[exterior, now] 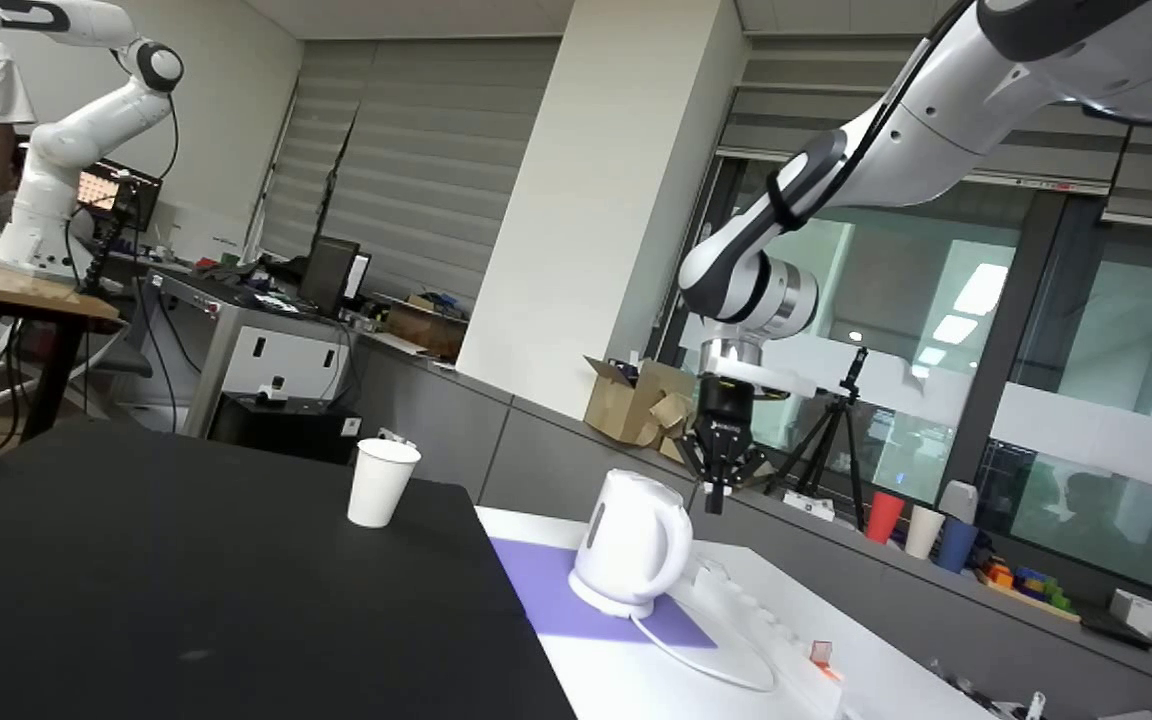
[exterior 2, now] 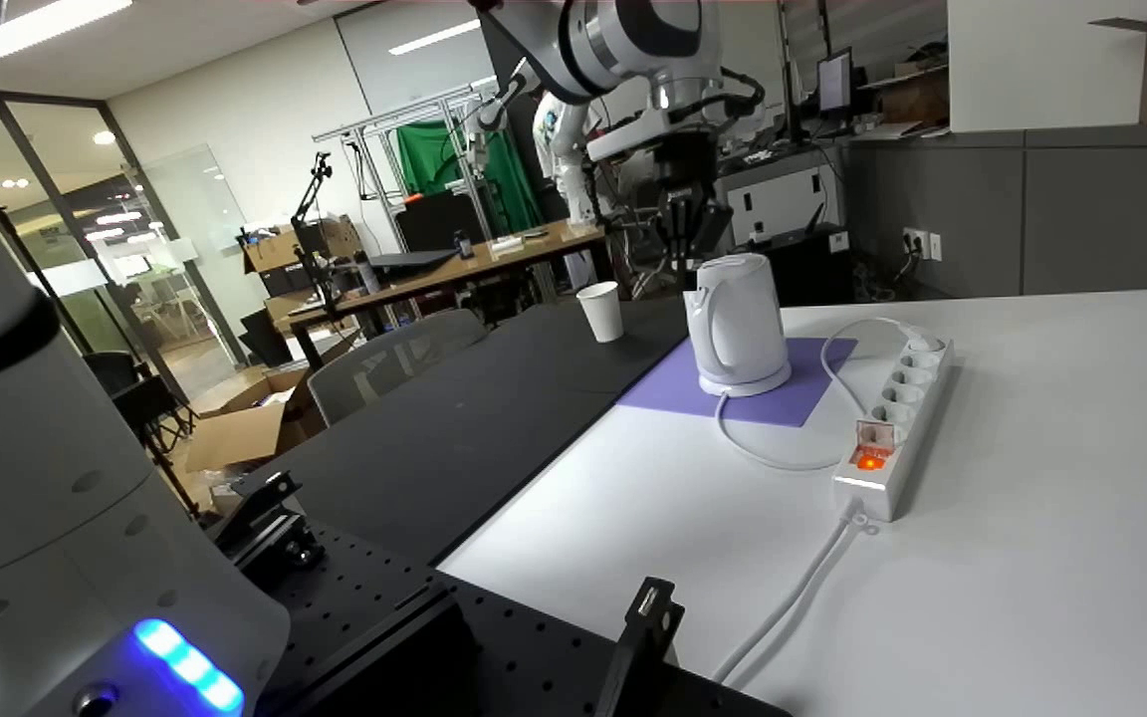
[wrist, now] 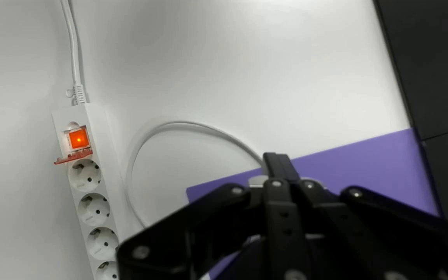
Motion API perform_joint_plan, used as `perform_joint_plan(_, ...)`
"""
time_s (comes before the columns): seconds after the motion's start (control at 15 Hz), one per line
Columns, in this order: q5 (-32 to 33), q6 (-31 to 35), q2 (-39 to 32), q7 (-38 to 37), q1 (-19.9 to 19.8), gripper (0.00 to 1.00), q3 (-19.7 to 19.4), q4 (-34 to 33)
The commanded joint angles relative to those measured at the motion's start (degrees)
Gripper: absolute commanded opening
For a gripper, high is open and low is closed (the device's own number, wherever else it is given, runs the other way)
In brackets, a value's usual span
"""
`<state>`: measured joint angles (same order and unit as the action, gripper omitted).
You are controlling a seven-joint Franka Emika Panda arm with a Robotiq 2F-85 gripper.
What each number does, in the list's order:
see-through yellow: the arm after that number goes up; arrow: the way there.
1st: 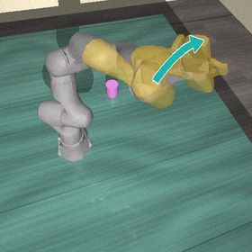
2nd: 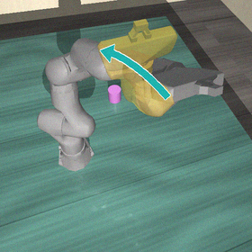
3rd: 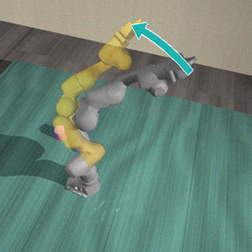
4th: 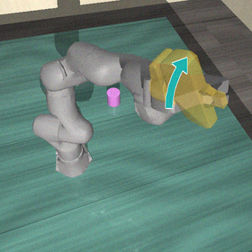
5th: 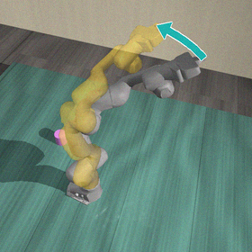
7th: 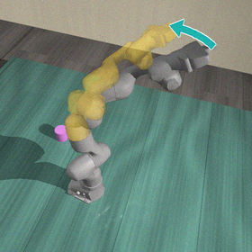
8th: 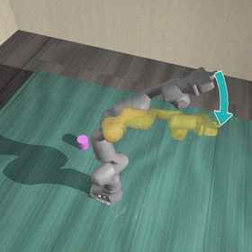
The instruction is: Turn on the kettle
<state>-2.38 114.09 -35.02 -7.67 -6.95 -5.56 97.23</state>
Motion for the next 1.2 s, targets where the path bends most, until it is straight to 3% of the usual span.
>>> perform_joint_plan(0.0,-1.2,-0.2,-1.0,0.9,-0.8,0.00,0.1,-1.7)
perform_joint_plan(0.6,-3.7,5.4,-1.0,5.3,-1.8,0.00,1.0,-0.7)
perform_joint_plan(1.13,-5.9,4.0,-1.8,7.6,-2.5,0.00,1.7,-1.5)
